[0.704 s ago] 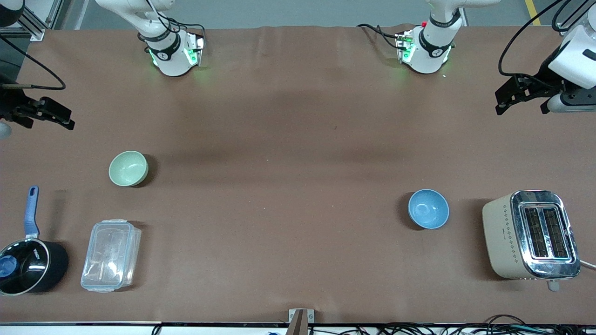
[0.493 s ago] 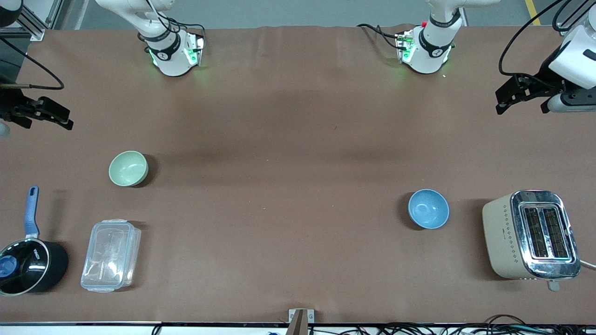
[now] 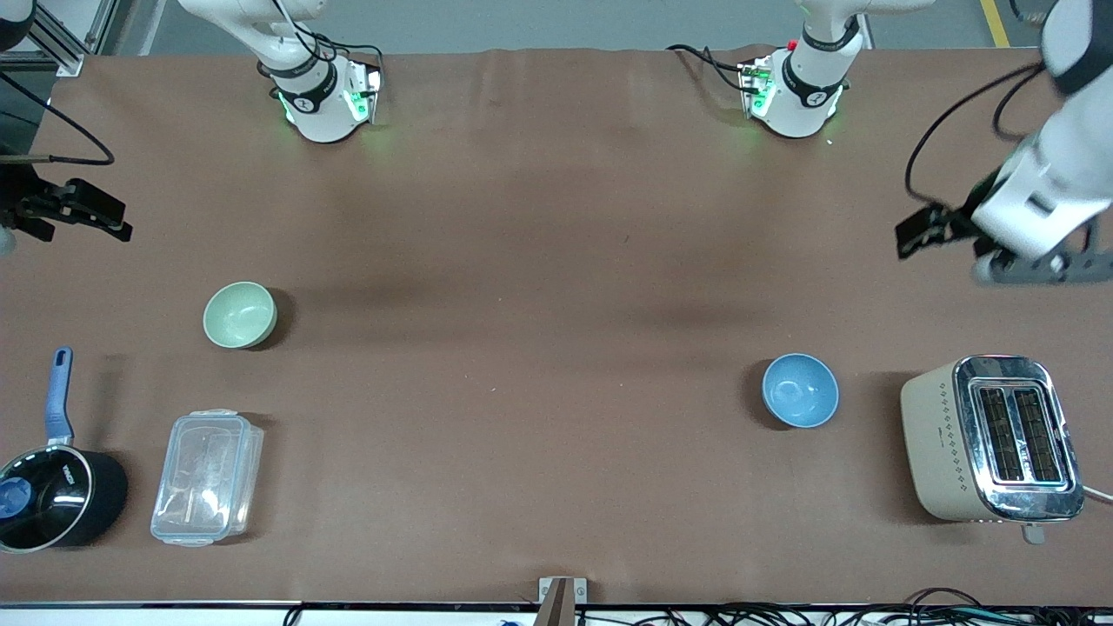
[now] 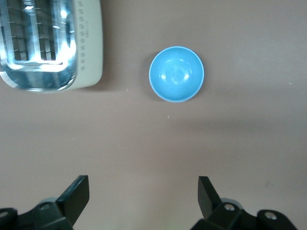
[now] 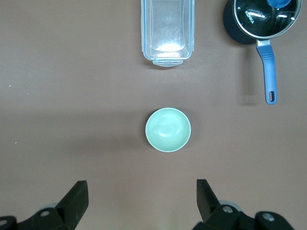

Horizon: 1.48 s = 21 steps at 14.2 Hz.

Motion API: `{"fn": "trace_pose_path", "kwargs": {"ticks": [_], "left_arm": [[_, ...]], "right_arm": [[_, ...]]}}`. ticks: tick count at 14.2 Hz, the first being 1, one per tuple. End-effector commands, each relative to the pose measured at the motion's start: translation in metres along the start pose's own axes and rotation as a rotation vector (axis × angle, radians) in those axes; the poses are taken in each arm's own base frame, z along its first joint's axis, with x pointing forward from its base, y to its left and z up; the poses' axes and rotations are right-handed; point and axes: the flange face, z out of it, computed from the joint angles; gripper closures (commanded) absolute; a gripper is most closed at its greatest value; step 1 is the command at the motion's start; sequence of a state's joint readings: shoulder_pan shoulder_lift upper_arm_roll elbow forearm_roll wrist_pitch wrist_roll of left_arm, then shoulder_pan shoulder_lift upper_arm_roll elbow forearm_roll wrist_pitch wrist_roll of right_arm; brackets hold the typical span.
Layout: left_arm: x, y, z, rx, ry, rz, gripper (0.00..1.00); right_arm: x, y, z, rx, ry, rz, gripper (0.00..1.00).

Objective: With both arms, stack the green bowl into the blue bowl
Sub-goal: 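Reach the left gripper down to the blue bowl rim, then slide the blue bowl toward table center while the right gripper reaches the green bowl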

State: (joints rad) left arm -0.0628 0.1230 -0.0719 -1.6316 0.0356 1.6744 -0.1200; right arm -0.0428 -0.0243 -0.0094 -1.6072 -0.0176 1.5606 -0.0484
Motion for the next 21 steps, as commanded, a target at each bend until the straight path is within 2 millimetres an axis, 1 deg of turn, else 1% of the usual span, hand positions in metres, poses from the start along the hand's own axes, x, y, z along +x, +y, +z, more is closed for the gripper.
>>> {"fn": "trace_pose_path", "kwargs": {"ticks": [1,2,4,5,6,7,8,9,10,11,14,15,16,17,19,20,21], "left_arm": [[0.032,0.003,0.066,0.01,-0.023,0.007,0.0],[0.039,0.004,0.085,0.01,-0.014,0.008,0.0],[0.05,0.003,0.13,0.026,0.009,0.018,0.0],[0.054,-0.001,0.147,0.028,0.021,0.013,0.0],[0.06,-0.012,0.168,0.024,0.026,-0.003,0.0],[0.065,-0.013,0.184,0.02,0.031,-0.007,0.0],[0.07,-0.012,0.202,0.016,0.032,-0.01,0.0],[0.074,-0.011,0.218,0.011,0.044,-0.008,0.0],[0.076,-0.01,0.235,0.005,0.056,-0.009,0.01],[0.078,-0.009,0.25,0.0,0.068,-0.007,0.05],[0.081,-0.007,0.29,-0.013,0.097,-0.005,0.29],[0.082,-0.006,0.299,-0.015,0.1,-0.006,0.36],[0.083,-0.006,0.305,-0.017,0.103,-0.005,0.48],[0.083,-0.006,0.308,-0.018,0.103,-0.005,0.62],[0.083,-0.003,0.313,-0.023,0.097,-0.008,0.9],[0.083,-0.003,0.313,-0.026,0.096,-0.009,0.99],[0.084,0.002,0.309,-0.028,0.102,-0.003,1.0]], "right_arm": [[-0.004,0.004,-0.002,0.028,0.013,-0.002,0.01],[-0.005,0.004,-0.003,0.027,0.013,-0.002,0.01],[-0.005,0.004,-0.004,0.027,0.013,-0.002,0.01],[-0.006,0.008,-0.002,0.027,0.01,0.004,0.01],[-0.006,0.011,-0.001,0.027,0.01,0.01,0.01],[-0.005,0.012,0.001,0.028,0.005,0.011,0.01],[-0.006,0.014,0.008,0.029,-0.008,0.016,0.01],[-0.006,0.022,0.014,0.03,-0.008,0.03,0.01],[-0.005,0.023,0.017,0.03,-0.008,0.031,0.01],[-0.005,0.023,0.023,0.031,-0.019,0.031,0.01],[-0.005,0.026,0.047,0.036,-0.028,0.04,0.01],[-0.004,0.032,0.061,0.038,-0.034,0.049,0.02],[-0.004,0.04,0.079,0.048,-0.029,0.068,0.02],[-0.005,0.044,0.096,0.068,-0.028,0.081,0.02],[-0.008,0.059,0.134,0.097,-0.021,0.102,0.02],[-0.011,0.068,0.153,0.104,-0.01,0.104,0.02],[-0.013,0.079,0.167,0.105,0.01,0.098,0.02]]}}
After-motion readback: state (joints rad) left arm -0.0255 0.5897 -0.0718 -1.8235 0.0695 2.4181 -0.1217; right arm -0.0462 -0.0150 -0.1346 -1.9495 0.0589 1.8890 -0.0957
